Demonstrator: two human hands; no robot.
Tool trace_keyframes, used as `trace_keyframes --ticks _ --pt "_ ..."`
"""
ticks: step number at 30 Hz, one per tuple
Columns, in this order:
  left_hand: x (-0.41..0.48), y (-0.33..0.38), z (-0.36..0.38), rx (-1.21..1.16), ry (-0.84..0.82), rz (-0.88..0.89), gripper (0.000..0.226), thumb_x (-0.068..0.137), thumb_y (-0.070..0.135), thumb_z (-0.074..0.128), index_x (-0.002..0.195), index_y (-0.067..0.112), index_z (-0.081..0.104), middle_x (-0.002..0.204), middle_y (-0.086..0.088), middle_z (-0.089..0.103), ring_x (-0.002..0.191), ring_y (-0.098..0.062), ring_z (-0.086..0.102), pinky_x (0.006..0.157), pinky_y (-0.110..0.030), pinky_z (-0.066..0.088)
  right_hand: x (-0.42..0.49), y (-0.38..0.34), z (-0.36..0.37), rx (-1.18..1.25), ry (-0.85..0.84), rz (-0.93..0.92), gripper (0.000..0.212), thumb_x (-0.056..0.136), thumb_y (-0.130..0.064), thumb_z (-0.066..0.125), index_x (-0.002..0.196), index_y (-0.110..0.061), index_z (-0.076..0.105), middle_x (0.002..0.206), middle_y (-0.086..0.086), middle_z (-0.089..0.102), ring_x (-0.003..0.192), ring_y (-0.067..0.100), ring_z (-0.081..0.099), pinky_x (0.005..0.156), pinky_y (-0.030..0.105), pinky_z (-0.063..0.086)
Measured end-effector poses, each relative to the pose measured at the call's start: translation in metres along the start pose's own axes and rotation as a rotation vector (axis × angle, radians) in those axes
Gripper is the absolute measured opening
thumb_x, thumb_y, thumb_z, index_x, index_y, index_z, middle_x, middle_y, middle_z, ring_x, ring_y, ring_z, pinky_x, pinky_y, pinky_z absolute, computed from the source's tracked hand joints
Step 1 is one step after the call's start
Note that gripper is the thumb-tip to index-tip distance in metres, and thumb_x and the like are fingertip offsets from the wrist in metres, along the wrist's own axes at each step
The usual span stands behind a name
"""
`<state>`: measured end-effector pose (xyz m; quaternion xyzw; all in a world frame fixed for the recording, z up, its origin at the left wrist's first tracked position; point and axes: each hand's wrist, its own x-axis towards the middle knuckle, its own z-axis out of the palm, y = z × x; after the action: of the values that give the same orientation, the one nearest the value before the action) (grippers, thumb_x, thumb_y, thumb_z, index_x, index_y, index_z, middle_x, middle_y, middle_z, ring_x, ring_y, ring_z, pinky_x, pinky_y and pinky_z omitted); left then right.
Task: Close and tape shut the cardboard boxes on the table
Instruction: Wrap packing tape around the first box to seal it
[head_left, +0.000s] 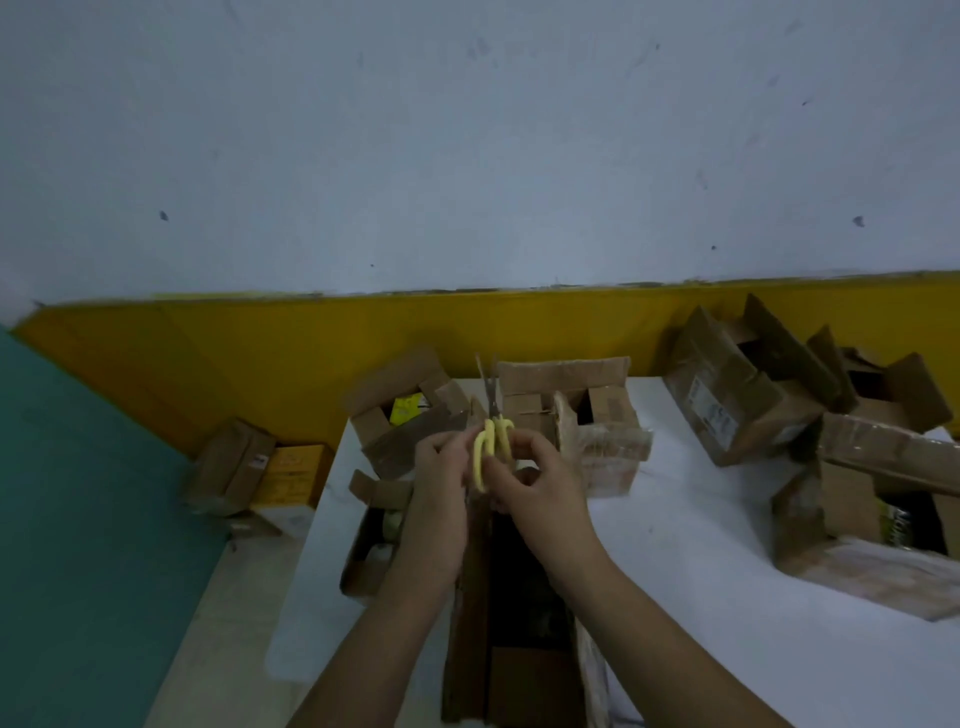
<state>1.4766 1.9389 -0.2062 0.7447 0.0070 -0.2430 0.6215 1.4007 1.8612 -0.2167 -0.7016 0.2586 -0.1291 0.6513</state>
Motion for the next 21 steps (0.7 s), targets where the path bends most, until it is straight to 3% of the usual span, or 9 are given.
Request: trace_keyframes --ticks 2,4,6,9,11,13,16,18,21 --pt "0.008 0.011 -0.012 0.113 -0.039 0.109 0.032 0.099 0.027 0.049 0.124 0.010 0.060 0.120 -0.006 0.061 0.110 -0.019 0.059 0.091 -0.034 0.052 -0.009 -0.001 -0.002 0.110 0.054 0.154 0.018 0.088 -0.039 0.068 0.103 -0.029 0.064 0.090 -0.006 0.068 0.077 0.010 0.068 0.078 0.044 0.060" --pt "0.019 0.023 -0.020 0.510 -0.149 0.343 0.029 0.105 0.030 0.037 0.125 0.021 0.057 0.120 0.004 0.059 0.110 -0.011 0.056 0.098 -0.037 0.048 -0.026 0.001 -0.002 0.217 -0.022 0.361 0.021 0.089 -0.037 0.069 0.101 -0.021 0.064 0.082 0.003 0.065 0.065 0.010 0.066 0.078 0.043 0.061" --pt "0.040 0.034 -0.011 0.932 -0.374 0.470 0.029 0.105 0.032 0.039 0.129 0.022 0.052 0.119 0.008 0.053 0.107 -0.008 0.053 0.093 -0.030 0.047 -0.045 0.002 0.003 0.287 -0.136 0.569 0.029 0.088 -0.039 0.070 0.101 -0.014 0.062 0.073 0.006 0.060 0.057 0.013 0.062 0.076 0.044 0.062" --pt "0.075 0.046 0.020 1.325 -0.811 0.404 0.021 0.102 0.038 0.045 0.114 0.023 0.052 0.105 0.003 0.049 0.094 -0.015 0.051 0.084 -0.029 0.043 -0.061 0.015 0.009 0.197 -0.206 0.684 0.035 0.090 -0.048 0.063 0.097 -0.014 0.058 0.079 0.003 0.058 0.062 0.013 0.060 0.080 0.042 0.061" --pt "0.096 0.048 0.036 1.528 -0.953 0.354 0.033 0.098 0.052 0.047 0.104 0.021 0.055 0.099 0.000 0.051 0.088 -0.016 0.051 0.077 -0.031 0.042 -0.062 0.023 0.006 0.045 -0.214 0.664 0.038 0.093 -0.056 0.054 0.099 -0.018 0.056 0.088 0.001 0.059 0.067 0.011 0.062 0.084 0.036 0.060" --pt "0.108 0.049 0.045 1.691 -0.997 0.306 0.054 0.091 0.065 0.048 0.094 0.013 0.060 0.091 -0.003 0.058 0.079 -0.020 0.053 0.069 -0.031 0.041 -0.063 0.027 0.003 -0.080 -0.246 0.628 0.041 0.095 -0.059 0.047 0.102 -0.020 0.054 0.090 0.000 0.060 0.071 0.009 0.062 0.076 0.026 0.056" --pt "0.110 0.049 0.059 1.749 -1.122 0.237 0.058 0.090 0.063 0.054 0.113 0.011 0.064 0.107 -0.004 0.064 0.095 -0.023 0.060 0.080 -0.034 0.047 -0.064 0.032 0.003 -0.157 -0.290 0.608 0.041 0.097 -0.058 0.043 0.107 -0.020 0.054 0.089 -0.003 0.059 0.075 0.008 0.059 0.059 0.013 0.046" --pt "0.106 0.049 0.065 1.691 -1.219 0.192 0.050 0.091 0.052 0.060 0.125 0.015 0.059 0.119 -0.002 0.060 0.106 -0.021 0.058 0.091 -0.036 0.048 -0.062 0.036 0.004 -0.173 -0.305 0.616 0.042 0.097 -0.060 0.042 0.108 -0.021 0.054 0.092 -0.004 0.059 0.080 0.007 0.057 0.062 0.016 0.044" --pt "0.106 0.045 0.070 1.526 -1.289 0.075 0.037 0.092 0.036 0.066 0.121 0.014 0.060 0.114 0.002 0.061 0.103 -0.018 0.060 0.085 -0.030 0.052 -0.058 0.040 0.007 -0.158 -0.288 0.641 0.044 0.096 -0.062 0.040 0.109 -0.022 0.054 0.098 -0.006 0.057 0.085 0.007 0.055 0.067 0.019 0.042"
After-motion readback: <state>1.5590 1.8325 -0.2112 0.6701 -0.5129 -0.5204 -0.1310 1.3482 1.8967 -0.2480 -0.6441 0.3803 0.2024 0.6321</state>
